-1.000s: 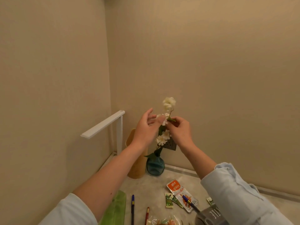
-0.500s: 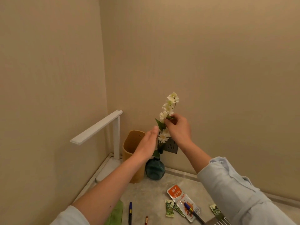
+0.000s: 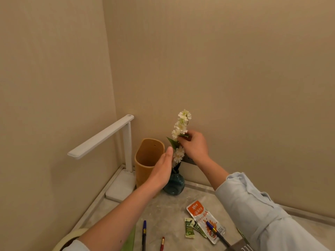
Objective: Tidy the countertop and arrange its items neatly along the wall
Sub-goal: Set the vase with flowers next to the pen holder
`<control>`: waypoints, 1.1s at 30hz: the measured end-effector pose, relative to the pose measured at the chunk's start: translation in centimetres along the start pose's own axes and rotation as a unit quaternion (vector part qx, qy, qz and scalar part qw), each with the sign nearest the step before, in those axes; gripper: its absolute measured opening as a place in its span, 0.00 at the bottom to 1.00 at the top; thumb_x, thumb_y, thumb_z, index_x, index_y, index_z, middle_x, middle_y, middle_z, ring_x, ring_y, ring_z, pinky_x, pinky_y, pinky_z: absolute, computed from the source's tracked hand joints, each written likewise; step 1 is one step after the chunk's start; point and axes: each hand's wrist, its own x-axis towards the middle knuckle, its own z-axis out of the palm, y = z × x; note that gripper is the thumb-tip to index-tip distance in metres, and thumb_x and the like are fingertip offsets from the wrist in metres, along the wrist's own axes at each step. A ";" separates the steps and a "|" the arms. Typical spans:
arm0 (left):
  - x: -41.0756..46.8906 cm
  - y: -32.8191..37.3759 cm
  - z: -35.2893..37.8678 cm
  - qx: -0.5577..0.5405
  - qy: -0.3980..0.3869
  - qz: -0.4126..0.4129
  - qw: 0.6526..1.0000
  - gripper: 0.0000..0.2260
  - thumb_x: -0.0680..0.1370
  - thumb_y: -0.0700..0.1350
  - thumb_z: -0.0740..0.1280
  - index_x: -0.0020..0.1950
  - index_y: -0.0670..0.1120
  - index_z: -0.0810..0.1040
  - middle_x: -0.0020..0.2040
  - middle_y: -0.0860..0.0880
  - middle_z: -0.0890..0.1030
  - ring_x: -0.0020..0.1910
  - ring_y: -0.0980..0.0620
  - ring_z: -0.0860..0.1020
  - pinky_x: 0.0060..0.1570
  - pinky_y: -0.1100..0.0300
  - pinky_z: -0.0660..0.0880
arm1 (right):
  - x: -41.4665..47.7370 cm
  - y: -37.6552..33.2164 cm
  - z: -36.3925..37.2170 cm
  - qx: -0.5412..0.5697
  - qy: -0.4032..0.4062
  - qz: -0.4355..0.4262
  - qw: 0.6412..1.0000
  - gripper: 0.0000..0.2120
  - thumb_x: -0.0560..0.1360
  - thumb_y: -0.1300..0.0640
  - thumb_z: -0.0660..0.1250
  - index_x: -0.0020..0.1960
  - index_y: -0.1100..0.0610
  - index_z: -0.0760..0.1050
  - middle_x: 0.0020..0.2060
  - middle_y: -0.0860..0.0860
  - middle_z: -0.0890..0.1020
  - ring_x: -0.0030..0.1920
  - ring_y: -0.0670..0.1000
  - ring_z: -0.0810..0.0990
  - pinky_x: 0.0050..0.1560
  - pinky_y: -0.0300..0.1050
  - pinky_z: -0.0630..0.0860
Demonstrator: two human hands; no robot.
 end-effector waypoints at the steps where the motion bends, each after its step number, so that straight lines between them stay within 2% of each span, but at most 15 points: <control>1: 0.1 -0.3 0.1 -0.002 0.001 -0.003 1.000 0.53 0.60 0.84 0.48 0.77 0.54 0.59 0.76 0.50 0.65 0.75 0.49 0.64 0.73 0.43 0.61 | 0.0 0.3 0.1 -0.005 -0.007 0.005 1.000 0.08 0.75 0.55 0.69 0.53 0.52 0.82 0.45 0.48 0.85 0.45 0.49 0.82 0.45 0.46 0.78; 6: 0.0 -0.9 0.3 0.004 0.001 0.000 1.000 0.54 0.60 0.83 0.48 0.77 0.52 0.59 0.75 0.49 0.66 0.74 0.49 0.64 0.74 0.44 0.61 | -0.4 2.1 1.0 -0.035 -0.060 0.025 0.997 0.07 0.74 0.56 0.70 0.51 0.53 0.83 0.42 0.48 0.83 0.45 0.50 0.82 0.44 0.45 0.77; 14: -0.4 -1.5 0.1 0.007 0.024 -0.002 1.000 0.57 0.58 0.84 0.48 0.78 0.51 0.58 0.76 0.49 0.65 0.75 0.50 0.63 0.74 0.45 0.60 | -0.5 2.9 1.5 -0.026 -0.077 0.034 0.996 0.11 0.73 0.55 0.72 0.55 0.55 0.82 0.47 0.50 0.85 0.48 0.49 0.83 0.50 0.47 0.80; 17: -0.6 -1.5 0.0 0.009 0.025 -0.004 1.000 0.56 0.58 0.84 0.48 0.78 0.51 0.59 0.76 0.50 0.65 0.75 0.50 0.64 0.74 0.45 0.61 | -0.8 2.7 1.3 0.016 -0.068 0.037 0.997 0.13 0.72 0.57 0.73 0.57 0.56 0.81 0.47 0.48 0.84 0.49 0.47 0.82 0.50 0.43 0.79; 20: -1.1 -1.4 0.1 0.008 0.023 -0.002 1.000 0.57 0.57 0.84 0.48 0.77 0.50 0.59 0.76 0.50 0.65 0.75 0.50 0.64 0.74 0.44 0.61 | -1.4 2.5 0.7 0.053 -0.043 0.042 0.997 0.15 0.71 0.59 0.74 0.58 0.57 0.81 0.47 0.49 0.84 0.51 0.48 0.83 0.53 0.48 0.80; 23: -1.8 -1.1 0.1 0.010 0.021 0.001 1.000 0.58 0.56 0.85 0.49 0.77 0.50 0.59 0.76 0.49 0.65 0.75 0.49 0.64 0.74 0.44 0.61 | -1.9 2.5 0.0 0.068 -0.021 0.036 0.997 0.15 0.71 0.60 0.72 0.58 0.55 0.81 0.47 0.47 0.84 0.50 0.47 0.83 0.52 0.52 0.82; 26: -2.3 -0.8 0.1 0.011 0.020 0.006 1.000 0.58 0.56 0.85 0.49 0.77 0.50 0.59 0.76 0.49 0.66 0.75 0.49 0.64 0.73 0.44 0.61 | -2.5 2.2 -1.2 0.065 0.020 0.027 0.997 0.16 0.72 0.59 0.70 0.60 0.53 0.79 0.50 0.46 0.84 0.50 0.45 0.82 0.53 0.48 0.81; 28: -2.8 -0.4 0.1 0.017 0.014 0.004 1.000 0.54 0.60 0.83 0.49 0.77 0.50 0.61 0.75 0.49 0.67 0.74 0.49 0.65 0.73 0.44 0.62 | -3.0 2.0 -2.0 0.053 0.053 0.018 0.997 0.17 0.73 0.60 0.70 0.62 0.54 0.78 0.50 0.46 0.82 0.51 0.45 0.81 0.54 0.44 0.79; 31: -3.8 0.0 0.1 0.024 0.005 0.007 1.000 0.34 0.77 0.69 0.49 0.75 0.50 0.64 0.71 0.49 0.72 0.70 0.48 0.70 0.71 0.44 0.65 | -4.2 1.9 -2.9 0.063 0.079 0.016 0.995 0.17 0.73 0.60 0.69 0.61 0.53 0.77 0.51 0.46 0.81 0.52 0.46 0.80 0.53 0.42 0.78; 33: -4.4 -0.1 0.1 0.031 0.008 0.009 0.999 0.27 0.81 0.62 0.49 0.73 0.49 0.66 0.68 0.49 0.75 0.68 0.48 0.72 0.70 0.44 0.67 | -5.4 2.0 -3.3 0.072 0.082 0.025 0.994 0.16 0.73 0.61 0.69 0.60 0.54 0.77 0.51 0.47 0.81 0.51 0.46 0.80 0.50 0.41 0.79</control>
